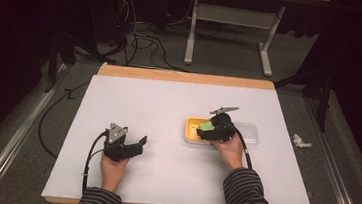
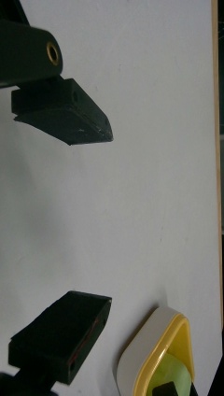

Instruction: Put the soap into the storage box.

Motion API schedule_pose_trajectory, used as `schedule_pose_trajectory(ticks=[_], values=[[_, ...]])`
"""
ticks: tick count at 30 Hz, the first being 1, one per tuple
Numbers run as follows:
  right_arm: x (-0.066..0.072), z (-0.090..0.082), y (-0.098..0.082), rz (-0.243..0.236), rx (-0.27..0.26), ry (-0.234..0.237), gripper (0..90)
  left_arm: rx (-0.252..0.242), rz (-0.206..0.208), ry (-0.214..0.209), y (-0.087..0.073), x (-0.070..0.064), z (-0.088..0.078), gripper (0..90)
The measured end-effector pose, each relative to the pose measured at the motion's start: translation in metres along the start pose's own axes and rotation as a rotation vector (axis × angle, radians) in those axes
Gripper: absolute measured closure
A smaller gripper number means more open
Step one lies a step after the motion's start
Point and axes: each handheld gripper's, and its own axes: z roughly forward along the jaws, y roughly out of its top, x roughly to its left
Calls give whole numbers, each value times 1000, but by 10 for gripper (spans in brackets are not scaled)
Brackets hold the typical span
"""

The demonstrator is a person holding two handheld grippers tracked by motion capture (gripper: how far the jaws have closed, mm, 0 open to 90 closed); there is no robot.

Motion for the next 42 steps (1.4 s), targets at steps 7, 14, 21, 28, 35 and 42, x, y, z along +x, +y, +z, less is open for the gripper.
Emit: schedule_pose_trajectory(ticks=[7, 14, 21, 28, 35, 42], values=[[-1, -5, 0, 3, -20, 10, 283, 0, -2, -1, 0, 0, 0, 180], [-1, -9, 0, -1, -42, 9, 297, 0, 1, -1, 0, 0, 0, 180], [-7, -17, -2, 9, -65, 13, 304, 0, 0, -1, 0, -1, 0, 181], [-10, -24, -4, 18, -84, 33, 326, 2, 0, 0, 0, 0, 0, 183], [-12, -30, -8, 13, -96, 30, 336, 3, 0, 0, 0, 0, 0, 183], [-13, -39, -10, 16, -117, 37, 343, 2, -1, 0, 0, 0, 0, 183]])
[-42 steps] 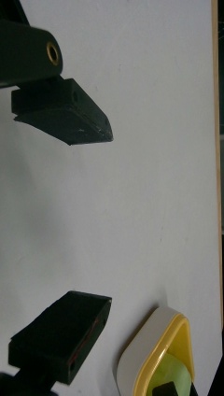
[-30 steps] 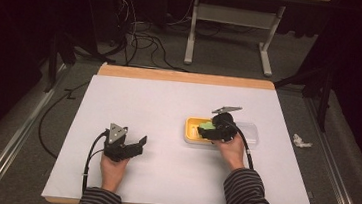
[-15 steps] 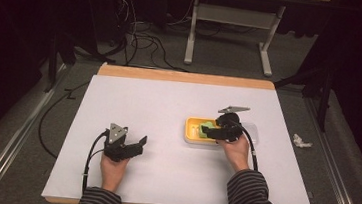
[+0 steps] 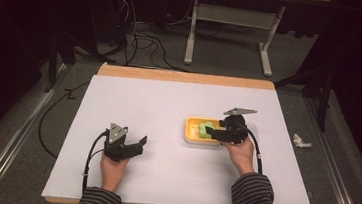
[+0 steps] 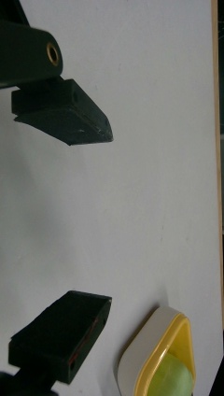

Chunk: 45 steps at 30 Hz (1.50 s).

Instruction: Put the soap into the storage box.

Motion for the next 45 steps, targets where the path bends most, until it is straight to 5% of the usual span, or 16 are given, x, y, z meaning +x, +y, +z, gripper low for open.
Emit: schedule_pose_trajectory(ticks=[45], values=[[-9, -57, -30, 27, -113, -17, 353, 1, 14, -5, -1, -1, -1, 181]])
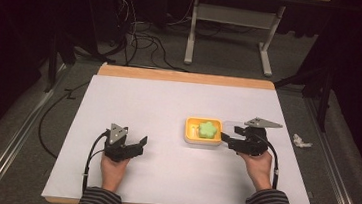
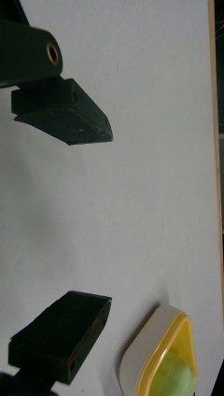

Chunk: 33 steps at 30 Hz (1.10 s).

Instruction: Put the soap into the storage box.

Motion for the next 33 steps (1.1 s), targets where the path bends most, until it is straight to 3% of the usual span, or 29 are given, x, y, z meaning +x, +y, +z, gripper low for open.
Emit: schedule_pose_trajectory(ticks=[21, 33], values=[[12, -31, -11, -22, -78, -4, 356, -1, -6, 1, 0, 0, 0, 182], [18, -37, -22, -26, -95, 13, 357, -1, -3, 3, 0, 0, 0, 182]])
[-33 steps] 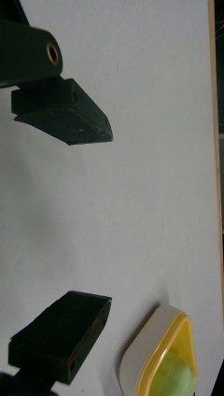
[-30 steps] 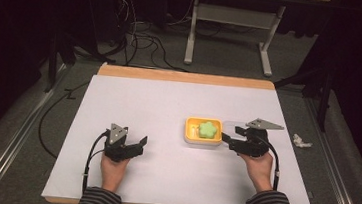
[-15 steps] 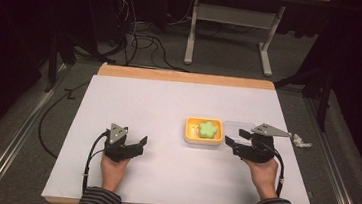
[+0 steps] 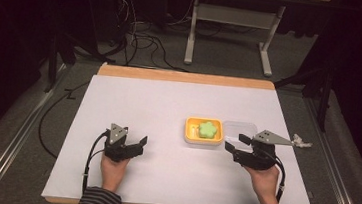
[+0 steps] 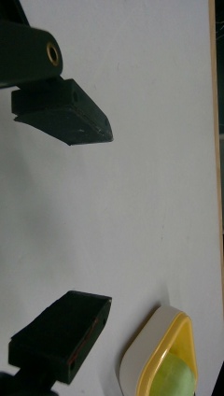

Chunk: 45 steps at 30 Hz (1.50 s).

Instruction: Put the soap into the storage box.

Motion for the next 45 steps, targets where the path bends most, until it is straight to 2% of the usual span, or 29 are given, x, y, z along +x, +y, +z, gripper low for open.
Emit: schedule_pose_trajectory(ticks=[18, 26, 32, 45], values=[[1, -13, -18, 26, -24, 3, 358, 0, 2, 0, 0, 0, 0, 182], [4, -11, -25, 39, -23, 6, 358, 0, -1, 0, 0, 0, 0, 182], [6, -9, -29, 28, -15, 12, 358, 1, 4, 0, 0, 0, 0, 182], [11, -4, -38, 37, -2, 18, 358, 1, 3, -1, 0, 0, 0, 182]])
